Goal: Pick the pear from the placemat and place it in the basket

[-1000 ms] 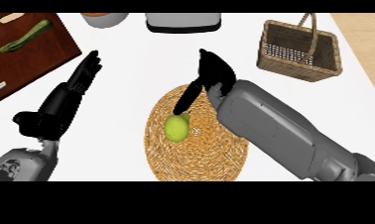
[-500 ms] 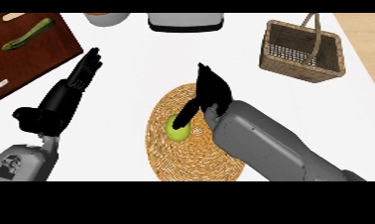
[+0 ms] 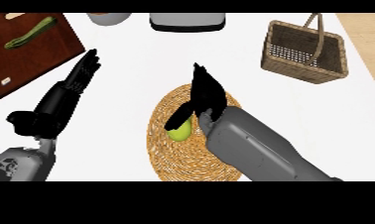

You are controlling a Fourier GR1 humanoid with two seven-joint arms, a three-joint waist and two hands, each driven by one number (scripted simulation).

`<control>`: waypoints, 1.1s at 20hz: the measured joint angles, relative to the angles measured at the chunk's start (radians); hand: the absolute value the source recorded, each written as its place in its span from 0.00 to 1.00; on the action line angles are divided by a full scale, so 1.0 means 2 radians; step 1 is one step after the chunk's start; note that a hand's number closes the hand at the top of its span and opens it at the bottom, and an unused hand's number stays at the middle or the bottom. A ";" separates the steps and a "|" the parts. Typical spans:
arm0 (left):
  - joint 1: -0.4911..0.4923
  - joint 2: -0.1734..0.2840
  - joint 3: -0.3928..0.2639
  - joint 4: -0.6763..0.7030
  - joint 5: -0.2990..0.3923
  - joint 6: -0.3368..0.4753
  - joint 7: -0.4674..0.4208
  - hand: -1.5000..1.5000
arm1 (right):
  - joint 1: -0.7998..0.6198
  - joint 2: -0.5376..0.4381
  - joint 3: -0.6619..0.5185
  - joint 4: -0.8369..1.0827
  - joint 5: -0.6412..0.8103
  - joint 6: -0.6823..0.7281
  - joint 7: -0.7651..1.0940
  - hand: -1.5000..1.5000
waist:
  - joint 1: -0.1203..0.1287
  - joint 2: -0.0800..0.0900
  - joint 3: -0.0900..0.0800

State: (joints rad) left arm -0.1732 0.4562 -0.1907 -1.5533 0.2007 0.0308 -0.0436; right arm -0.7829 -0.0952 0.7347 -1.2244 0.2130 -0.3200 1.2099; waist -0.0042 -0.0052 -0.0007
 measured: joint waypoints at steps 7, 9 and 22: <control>-0.004 -0.014 -0.002 0.007 -0.013 0.001 0.002 0.50 | 0.013 0.010 -0.009 0.010 0.013 0.017 0.006 0.00 | -0.001 0.001 0.000; -0.003 -0.015 0.002 0.012 -0.012 -0.003 -0.004 0.50 | 0.011 0.019 -0.014 0.023 0.017 0.022 0.005 0.00 | 0.000 0.001 0.000; -0.022 -0.028 0.010 0.010 -0.024 -0.013 0.016 0.50 | 0.023 0.041 -0.008 0.083 0.013 0.029 -0.012 0.00 | 0.006 0.002 0.000</control>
State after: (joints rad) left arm -0.2175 0.4011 -0.1706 -1.5328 0.1517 0.0046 -0.0107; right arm -0.7367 -0.0140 0.7188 -1.0583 0.2398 -0.2614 1.1866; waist 0.0080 -0.0011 -0.0002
